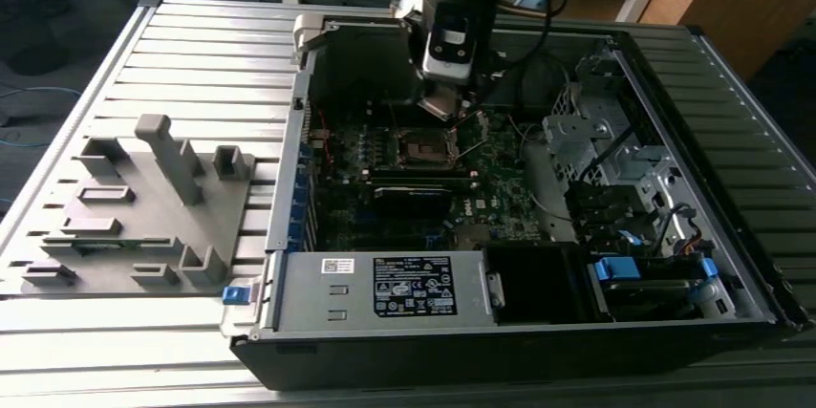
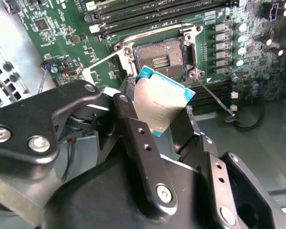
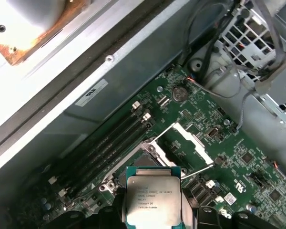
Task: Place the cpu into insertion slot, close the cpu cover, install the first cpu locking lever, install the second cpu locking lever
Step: 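Place the cpu into insertion slot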
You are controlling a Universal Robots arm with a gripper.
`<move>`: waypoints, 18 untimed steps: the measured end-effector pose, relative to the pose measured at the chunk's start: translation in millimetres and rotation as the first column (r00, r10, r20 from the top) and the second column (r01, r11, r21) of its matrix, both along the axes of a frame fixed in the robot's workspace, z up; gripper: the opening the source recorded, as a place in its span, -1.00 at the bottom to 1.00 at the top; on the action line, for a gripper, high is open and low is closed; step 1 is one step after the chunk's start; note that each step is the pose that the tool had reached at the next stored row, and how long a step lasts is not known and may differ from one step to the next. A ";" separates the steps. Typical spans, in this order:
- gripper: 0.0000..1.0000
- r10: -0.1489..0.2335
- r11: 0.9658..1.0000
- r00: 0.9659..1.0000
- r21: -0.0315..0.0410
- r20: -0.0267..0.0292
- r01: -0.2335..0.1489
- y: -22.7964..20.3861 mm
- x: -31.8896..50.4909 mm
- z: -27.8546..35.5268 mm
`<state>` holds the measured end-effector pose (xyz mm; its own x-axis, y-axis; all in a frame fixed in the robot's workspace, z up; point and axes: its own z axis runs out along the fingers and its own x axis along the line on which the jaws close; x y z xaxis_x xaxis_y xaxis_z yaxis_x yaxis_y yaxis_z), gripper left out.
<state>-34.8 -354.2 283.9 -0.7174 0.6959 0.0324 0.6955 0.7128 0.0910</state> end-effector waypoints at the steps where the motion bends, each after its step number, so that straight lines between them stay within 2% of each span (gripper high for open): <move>1: 0.08 -0.013 1.000 1.000 0.000 0.000 0.013 0.0 0.0 0.0; 5: 0.08 -0.078 0.997 0.997 0.000 0.000 0.078 0.0 0.0 -0.1; 9: 0.08 -0.150 0.989 0.989 0.000 0.000 0.150 0.0 0.0 -0.2; 11: 0.08 -0.185 0.983 0.983 0.000 0.000 0.185 0.0 0.0 -0.2; 14: 0.08 -0.239 0.971 0.971 0.000 0.000 0.239 0.0 0.0 -0.3; 18: 0.08 -0.308 0.951 0.951 0.000 0.000 0.308 0.0 0.0 -0.5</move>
